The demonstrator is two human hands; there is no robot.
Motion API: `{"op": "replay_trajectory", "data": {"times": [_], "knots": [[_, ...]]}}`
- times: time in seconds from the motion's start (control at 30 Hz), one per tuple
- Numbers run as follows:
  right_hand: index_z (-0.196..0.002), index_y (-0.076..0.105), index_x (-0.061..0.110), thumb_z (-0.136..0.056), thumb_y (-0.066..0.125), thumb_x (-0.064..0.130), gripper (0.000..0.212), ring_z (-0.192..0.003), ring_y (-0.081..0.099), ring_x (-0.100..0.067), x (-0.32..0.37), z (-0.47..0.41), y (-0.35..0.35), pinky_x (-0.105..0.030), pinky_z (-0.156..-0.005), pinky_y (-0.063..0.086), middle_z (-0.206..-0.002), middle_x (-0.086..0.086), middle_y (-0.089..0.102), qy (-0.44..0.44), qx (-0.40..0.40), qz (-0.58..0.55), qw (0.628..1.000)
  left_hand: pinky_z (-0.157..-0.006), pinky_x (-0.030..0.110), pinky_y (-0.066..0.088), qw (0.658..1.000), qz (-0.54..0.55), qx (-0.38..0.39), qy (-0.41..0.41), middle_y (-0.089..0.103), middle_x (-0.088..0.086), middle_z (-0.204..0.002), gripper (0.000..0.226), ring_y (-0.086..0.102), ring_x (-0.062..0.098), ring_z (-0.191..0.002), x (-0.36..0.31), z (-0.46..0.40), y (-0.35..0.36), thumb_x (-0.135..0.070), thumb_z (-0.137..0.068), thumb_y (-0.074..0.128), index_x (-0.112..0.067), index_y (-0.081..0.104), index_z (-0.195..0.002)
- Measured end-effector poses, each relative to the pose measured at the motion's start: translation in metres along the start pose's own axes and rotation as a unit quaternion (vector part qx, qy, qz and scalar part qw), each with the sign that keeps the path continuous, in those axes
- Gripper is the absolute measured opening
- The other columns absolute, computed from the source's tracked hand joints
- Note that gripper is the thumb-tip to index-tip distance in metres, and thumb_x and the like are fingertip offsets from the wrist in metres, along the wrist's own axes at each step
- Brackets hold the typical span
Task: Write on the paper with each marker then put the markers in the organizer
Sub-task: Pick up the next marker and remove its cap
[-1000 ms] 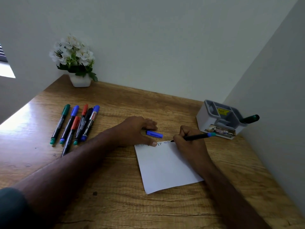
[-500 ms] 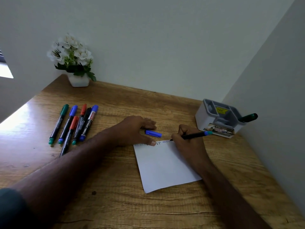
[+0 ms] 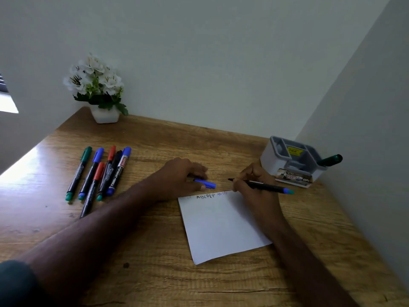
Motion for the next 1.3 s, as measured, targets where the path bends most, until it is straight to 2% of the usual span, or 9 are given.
{"op": "replay_trajectory", "data": {"times": [0.1,0.2,0.27,0.37,0.53,0.8,0.97,1.13,1.3], "knots": [[-0.072,0.064,0.007,-0.079,0.066,0.007,0.007,-0.075,0.063,-0.018,0.006,0.003,0.003,-0.023,-0.067,0.049,-0.074,-0.001,0.066,-0.034,0.030,-0.027,0.999,-0.101,0.035,0.047,0.999,0.011,-0.047,0.010,0.065,-0.001,-0.128,0.029,0.058,0.013,-0.121,-0.002,0.000,-0.006,-0.019,-0.084,0.073,-0.015,0.073,-0.112],[-0.077,0.062,0.002,-0.077,0.056,0.002,0.006,-0.083,0.070,-0.026,0.011,0.004,-0.001,-0.028,-0.072,0.053,-0.073,-0.005,0.070,-0.035,0.039,-0.090,0.995,-0.093,0.025,0.051,0.989,0.092,-0.116,-0.007,0.070,-0.003,-0.118,0.026,0.063,0.005,-0.108,-0.001,0.004,-0.018,-0.014,-0.081,0.076,-0.015,0.074,-0.107],[-0.077,0.057,-0.004,-0.076,0.055,-0.001,0.004,-0.077,0.071,-0.022,0.013,0.004,-0.004,-0.029,-0.069,0.054,-0.070,-0.007,0.070,-0.036,0.036,-0.113,0.992,-0.087,0.020,0.050,0.982,0.128,-0.136,0.000,0.072,-0.006,-0.109,0.022,0.064,0.002,-0.100,-0.006,0.006,-0.022,-0.013,-0.082,0.076,-0.015,0.075,-0.104],[-0.072,0.059,-0.006,-0.077,0.060,0.005,0.012,-0.065,0.063,-0.016,0.011,0.004,-0.005,-0.037,-0.065,0.050,-0.070,-0.018,0.067,-0.053,0.027,-0.106,0.993,-0.079,0.018,0.048,0.978,0.161,-0.130,0.007,0.074,-0.007,-0.099,0.017,0.065,0.005,-0.094,-0.014,0.008,-0.022,-0.011,-0.083,0.073,-0.014,0.076,-0.100],[-0.067,0.060,0.000,-0.075,0.060,0.013,0.015,-0.061,0.058,-0.022,0.008,0.003,-0.002,-0.040,-0.061,0.048,-0.066,-0.014,0.064,-0.057,0.024,-0.115,0.991,-0.071,0.021,0.047,0.974,0.189,-0.122,-0.006,0.074,-0.002,-0.095,0.015,0.063,0.013,-0.090,-0.016,0.010,-0.022,-0.011,-0.084,0.072,-0.015,0.075,-0.098],[-0.071,0.063,0.007,-0.074,0.060,0.018,0.012,-0.061,0.056,-0.034,0.006,0.002,-0.008,-0.033,-0.058,0.045,-0.066,-0.017,0.063,-0.057,0.005,-0.139,0.989,-0.074,0.009,0.046,0.976,0.194,-0.099,0.003,0.071,-0.011,-0.095,0.016,0.062,0.000,-0.092,-0.019,0.010,-0.022,-0.010,-0.085,0.071,-0.021,0.073,-0.097],[-0.068,0.066,0.012,-0.075,0.062,0.018,0.010,-0.064,0.059,-0.040,0.009,0.003,0.001,-0.046,-0.058,0.046,-0.066,-0.011,0.065,-0.066,0.039,-0.119,0.990,-0.077,0.009,0.046,0.980,0.182,-0.082,0.018,0.071,-0.016,-0.096,0.020,0.062,0.001,-0.095,-0.025,0.009,-0.018,-0.013,-0.086,0.071,-0.030,0.072,-0.096],[-0.080,0.063,0.003,-0.081,0.070,0.017,0.016,-0.058,0.058,-0.026,0.014,0.004,0.007,-0.031,-0.055,0.049,-0.072,-0.014,0.070,-0.052,0.082,-0.148,0.984,-0.075,0.017,0.052,0.977,0.187,-0.083,0.054,0.073,-0.007,-0.094,0.015,0.066,0.011,-0.088,-0.033,0.008,-0.016,-0.011,-0.086,0.070,-0.016,0.074,-0.100],[-0.072,0.065,0.011,-0.083,0.071,0.010,0.013,-0.057,0.059,-0.013,0.011,0.002,0.008,-0.026,-0.058,0.047,-0.062,-0.009,0.062,-0.037,0.086,-0.144,0.985,-0.066,0.015,0.049,0.975,0.199,-0.074,0.061,0.073,-0.001,-0.084,0.010,0.066,0.013,-0.078,-0.036,0.008,-0.014,-0.011,-0.085,0.071,-0.013,0.075,-0.095]]}}
Point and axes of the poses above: each hand's wrist, its own z-axis away from the middle knuckle, its own y-axis out of the palm, x = y × z, the point moved 7 cm from there along -z, towards the middle knuckle
